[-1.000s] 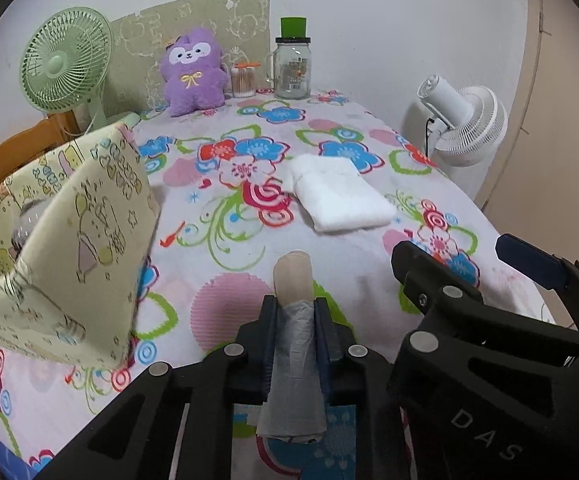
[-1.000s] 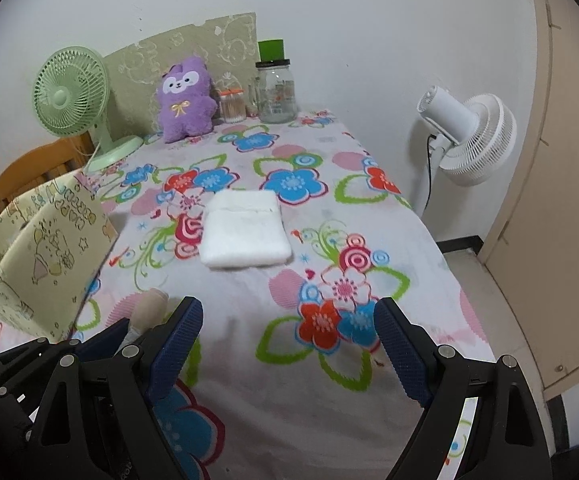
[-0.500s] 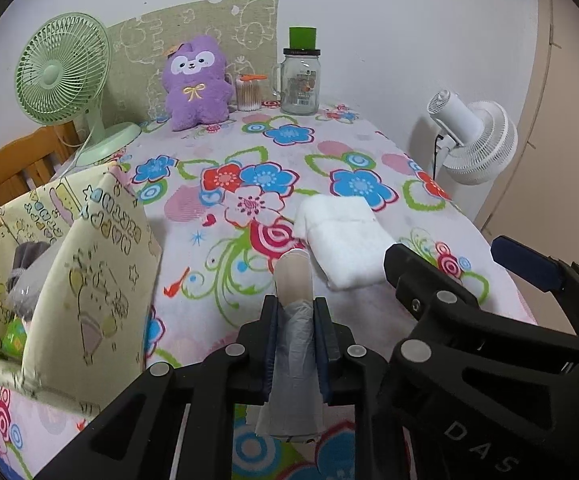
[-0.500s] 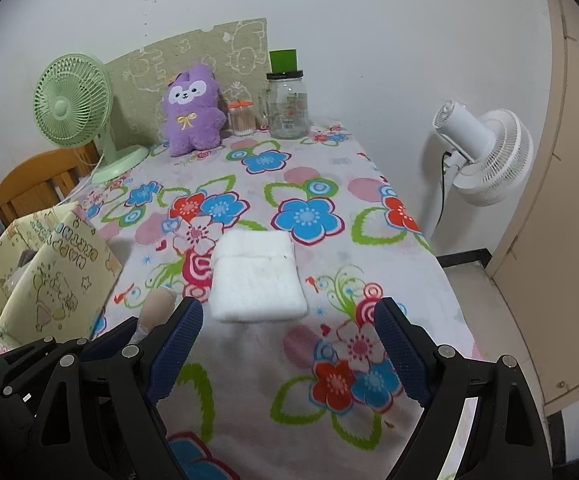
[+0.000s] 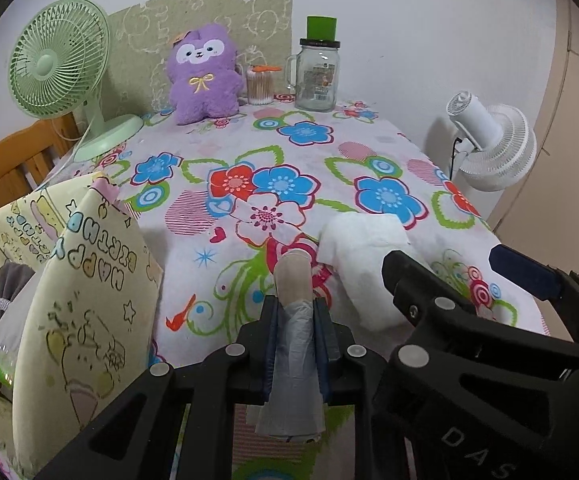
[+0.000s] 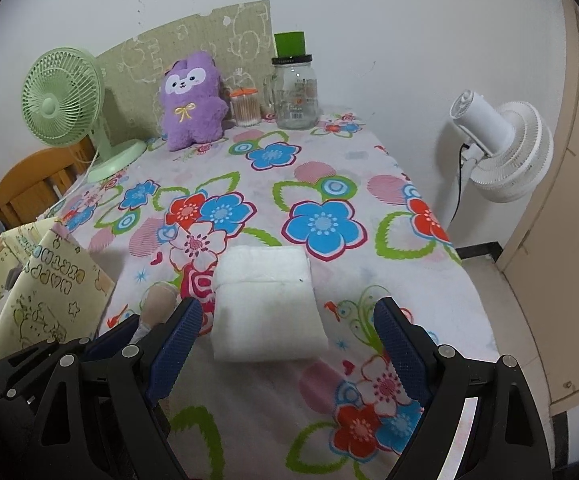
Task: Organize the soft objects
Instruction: 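Grasp the folded white towel with the right tool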
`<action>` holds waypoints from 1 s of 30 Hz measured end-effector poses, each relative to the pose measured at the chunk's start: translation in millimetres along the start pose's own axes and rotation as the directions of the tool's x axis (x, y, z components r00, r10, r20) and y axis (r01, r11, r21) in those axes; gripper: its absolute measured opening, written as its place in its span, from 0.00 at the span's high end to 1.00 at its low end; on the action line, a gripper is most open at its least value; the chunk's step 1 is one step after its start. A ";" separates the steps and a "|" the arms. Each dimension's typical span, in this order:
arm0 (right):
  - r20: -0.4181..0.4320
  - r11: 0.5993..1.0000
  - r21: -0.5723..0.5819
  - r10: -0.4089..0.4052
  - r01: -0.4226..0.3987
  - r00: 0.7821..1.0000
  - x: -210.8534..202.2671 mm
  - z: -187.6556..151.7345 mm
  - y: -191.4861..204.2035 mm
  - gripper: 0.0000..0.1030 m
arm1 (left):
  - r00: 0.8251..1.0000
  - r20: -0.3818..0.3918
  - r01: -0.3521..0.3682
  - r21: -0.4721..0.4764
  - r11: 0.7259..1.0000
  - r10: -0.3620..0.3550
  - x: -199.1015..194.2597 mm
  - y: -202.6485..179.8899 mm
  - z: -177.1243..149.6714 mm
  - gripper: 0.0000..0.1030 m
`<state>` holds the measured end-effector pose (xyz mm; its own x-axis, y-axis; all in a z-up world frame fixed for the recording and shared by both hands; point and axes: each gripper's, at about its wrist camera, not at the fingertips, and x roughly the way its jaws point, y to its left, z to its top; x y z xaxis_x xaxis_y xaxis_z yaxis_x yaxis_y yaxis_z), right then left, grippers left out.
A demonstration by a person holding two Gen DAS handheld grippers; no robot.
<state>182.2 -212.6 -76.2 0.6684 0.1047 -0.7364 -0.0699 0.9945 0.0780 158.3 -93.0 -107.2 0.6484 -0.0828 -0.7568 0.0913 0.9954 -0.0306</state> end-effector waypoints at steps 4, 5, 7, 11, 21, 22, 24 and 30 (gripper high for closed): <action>-0.016 1.000 -0.010 0.006 -0.006 1.000 10.1 4.1 4.8 0.13 | 1.000 -0.015 -0.008 -0.008 1.000 0.008 8.5 4.6 3.2 0.85; -0.020 1.000 -0.017 0.007 -0.007 1.000 13.2 5.2 6.8 0.13 | 1.000 -0.020 -0.009 -0.011 1.000 0.009 10.6 5.7 3.8 0.85; -0.029 1.000 -0.028 0.008 -0.009 1.000 17.9 6.0 9.8 0.13 | 0.999 -0.030 -0.012 -0.016 1.000 0.012 15.2 7.8 4.4 0.85; -0.054 0.999 -0.047 -0.004 0.001 0.999 30.0 7.1 14.9 0.13 | 0.999 -0.027 -0.032 -0.018 0.999 0.032 20.5 10.4 4.0 0.85; -0.122 1.000 -0.031 -0.001 -0.003 0.992 56.1 3.5 14.5 0.13 | 0.998 -0.056 -0.037 -0.014 0.999 0.037 35.1 13.2 2.3 0.85; -0.121 1.000 -0.031 -0.005 0.001 0.993 57.1 3.2 14.1 0.14 | 0.998 -0.053 -0.038 -0.013 0.999 0.037 35.2 13.1 2.1 0.85; -0.127 1.000 -0.021 0.001 -0.003 0.992 59.7 2.6 12.9 0.20 | 0.998 -0.049 -0.039 -0.009 0.999 0.038 35.6 12.3 1.8 0.85; -0.126 1.000 -0.008 0.013 -0.014 0.992 60.9 0.5 12.7 0.34 | 0.998 -0.041 -0.043 -0.001 0.999 0.043 35.3 10.9 0.9 0.85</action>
<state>222.4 -193.6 -119.7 0.5691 0.1172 -0.8139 -0.0851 0.9929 0.0835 182.8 -85.1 -133.6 0.6203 -0.0381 -0.7835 0.0630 0.9980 0.0013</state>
